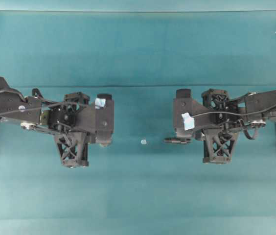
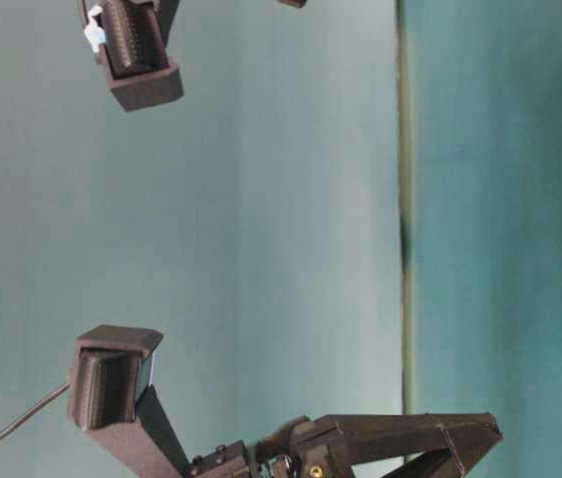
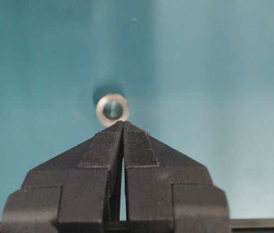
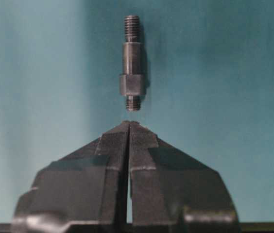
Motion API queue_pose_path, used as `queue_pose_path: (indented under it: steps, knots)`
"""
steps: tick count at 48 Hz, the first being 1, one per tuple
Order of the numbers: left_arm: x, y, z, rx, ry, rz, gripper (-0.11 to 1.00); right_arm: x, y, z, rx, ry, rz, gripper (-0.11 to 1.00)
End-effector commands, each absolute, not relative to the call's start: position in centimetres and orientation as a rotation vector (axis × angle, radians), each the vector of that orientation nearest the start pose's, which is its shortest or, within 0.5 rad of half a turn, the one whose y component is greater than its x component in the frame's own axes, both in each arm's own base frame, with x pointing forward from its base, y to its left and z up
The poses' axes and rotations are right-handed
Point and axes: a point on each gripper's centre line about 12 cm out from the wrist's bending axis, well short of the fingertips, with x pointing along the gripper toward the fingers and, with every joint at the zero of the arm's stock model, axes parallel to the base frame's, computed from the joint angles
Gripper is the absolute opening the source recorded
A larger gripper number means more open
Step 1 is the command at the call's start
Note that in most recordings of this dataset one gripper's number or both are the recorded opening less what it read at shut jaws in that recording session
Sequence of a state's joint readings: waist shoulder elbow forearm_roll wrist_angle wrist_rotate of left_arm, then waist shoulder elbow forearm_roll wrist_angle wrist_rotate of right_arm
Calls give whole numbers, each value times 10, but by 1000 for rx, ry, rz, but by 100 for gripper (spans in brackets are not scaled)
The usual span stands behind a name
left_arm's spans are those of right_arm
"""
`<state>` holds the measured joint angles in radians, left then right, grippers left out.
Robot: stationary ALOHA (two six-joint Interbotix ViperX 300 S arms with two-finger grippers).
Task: Insert the washer onto the shaft with both hands.
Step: 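Lower both grippers and open right gripper around the threaded shaft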
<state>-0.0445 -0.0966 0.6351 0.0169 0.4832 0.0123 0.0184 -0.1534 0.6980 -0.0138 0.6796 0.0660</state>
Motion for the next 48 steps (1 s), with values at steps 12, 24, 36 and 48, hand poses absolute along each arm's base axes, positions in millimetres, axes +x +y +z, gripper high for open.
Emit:
queue_pose_path:
  steps: [12, 24, 36, 48]
  knots:
    - [356, -13, 171, 14, 1032, -21, 4, 325, 2, 160, 23, 1225, -25, 7]
    - [358, -12, 162, 20, 1066, -22, 68, 329, 1, 156, 16, 1234, -27, 73]
    - [358, -13, 157, 38, 1061, -34, 86, 331, 0, 156, -11, 1223, -27, 91]
    - [364, -13, 147, 37, 1044, -35, 88, 334, 0, 151, -10, 1188, -23, 90]
